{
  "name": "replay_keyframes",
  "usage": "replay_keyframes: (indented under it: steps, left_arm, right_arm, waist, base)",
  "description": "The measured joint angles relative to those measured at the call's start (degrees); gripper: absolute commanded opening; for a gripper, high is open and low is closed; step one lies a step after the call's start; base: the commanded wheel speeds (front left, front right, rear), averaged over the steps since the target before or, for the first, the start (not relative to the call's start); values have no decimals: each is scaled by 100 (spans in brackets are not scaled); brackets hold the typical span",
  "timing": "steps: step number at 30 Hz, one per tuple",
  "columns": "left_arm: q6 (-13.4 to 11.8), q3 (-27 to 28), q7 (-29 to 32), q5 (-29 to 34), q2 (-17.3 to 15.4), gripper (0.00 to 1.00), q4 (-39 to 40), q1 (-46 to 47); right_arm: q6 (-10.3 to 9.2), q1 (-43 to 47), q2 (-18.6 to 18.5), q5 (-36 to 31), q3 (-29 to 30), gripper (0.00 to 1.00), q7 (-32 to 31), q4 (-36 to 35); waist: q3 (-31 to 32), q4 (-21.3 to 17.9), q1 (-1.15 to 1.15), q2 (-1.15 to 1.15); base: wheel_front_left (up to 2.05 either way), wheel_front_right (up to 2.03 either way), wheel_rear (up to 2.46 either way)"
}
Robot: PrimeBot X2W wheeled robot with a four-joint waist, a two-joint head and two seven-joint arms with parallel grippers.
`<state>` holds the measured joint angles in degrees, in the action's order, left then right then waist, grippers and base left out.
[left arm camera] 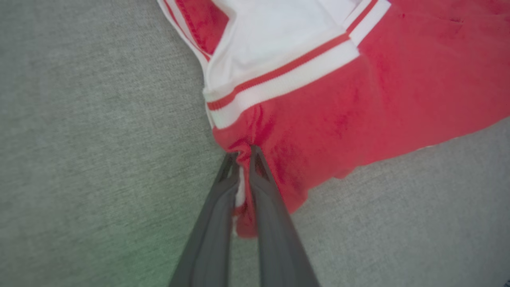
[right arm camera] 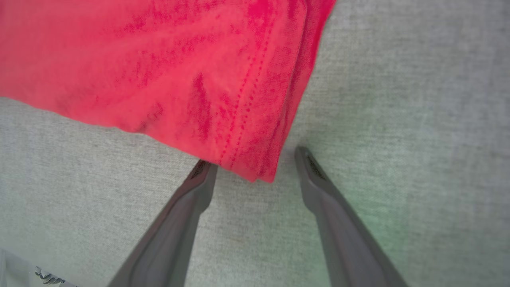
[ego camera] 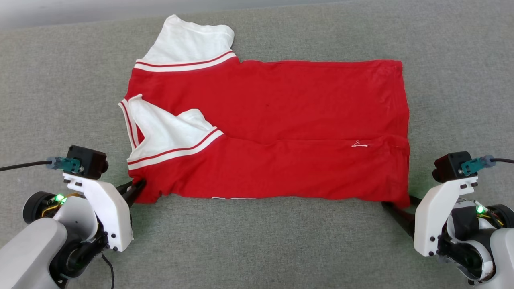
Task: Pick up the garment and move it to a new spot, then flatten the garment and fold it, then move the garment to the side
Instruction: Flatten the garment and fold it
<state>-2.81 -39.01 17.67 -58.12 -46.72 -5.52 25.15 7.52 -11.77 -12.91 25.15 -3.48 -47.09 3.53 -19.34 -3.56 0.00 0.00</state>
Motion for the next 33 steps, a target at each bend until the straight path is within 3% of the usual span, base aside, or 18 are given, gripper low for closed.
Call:
replay_keyframes:
  steps: [1,4,7,8,9,19,25,33]
  left_arm:
    - [18,-14,-1,7,8,0,-15,2]
    - [57,-44,-20,14,64,0,-82,24]
    - [91,-67,-29,13,112,0,-174,42]
    - [125,-78,-47,13,132,0,-202,43]
    - [130,-85,-56,11,156,0,-238,44]
    - [264,-107,-175,-114,286,0,-481,33]
    - [245,-27,-253,-224,168,0,-393,-190]
    - [110,70,-376,-392,-21,0,-119,-595]
  right_arm:
    - [-1,-26,-10,16,-19,100,-20,27]
    - [-4,-108,-35,156,-64,51,12,133]
    - [-4,-181,-134,257,-182,34,100,247]
    - [-4,-202,-145,302,-204,7,141,298]
    - [-4,-219,-170,327,-263,0,165,354]
    - [-2,-255,-536,678,-599,0,421,497]
    - [-2,10,-921,909,-563,0,417,51]
    - [-2,474,-1024,957,-229,0,124,-511]
  waist:
    - [-4,19,0,0]
    - [5,67,0,0]
    - [44,100,0,0]
    - [59,109,0,0]
    - [78,117,0,0]
    - [295,168,0,0]
    - [493,177,0,0]
    - [709,181,0,0]
  base:
    - [0,0,0]
    - [0,0,0]
    - [0,0,0]
    - [0,0,0]
    - [0,0,0]
    - [0,0,0]
    - [0,0,0]
    - [0,0,0]
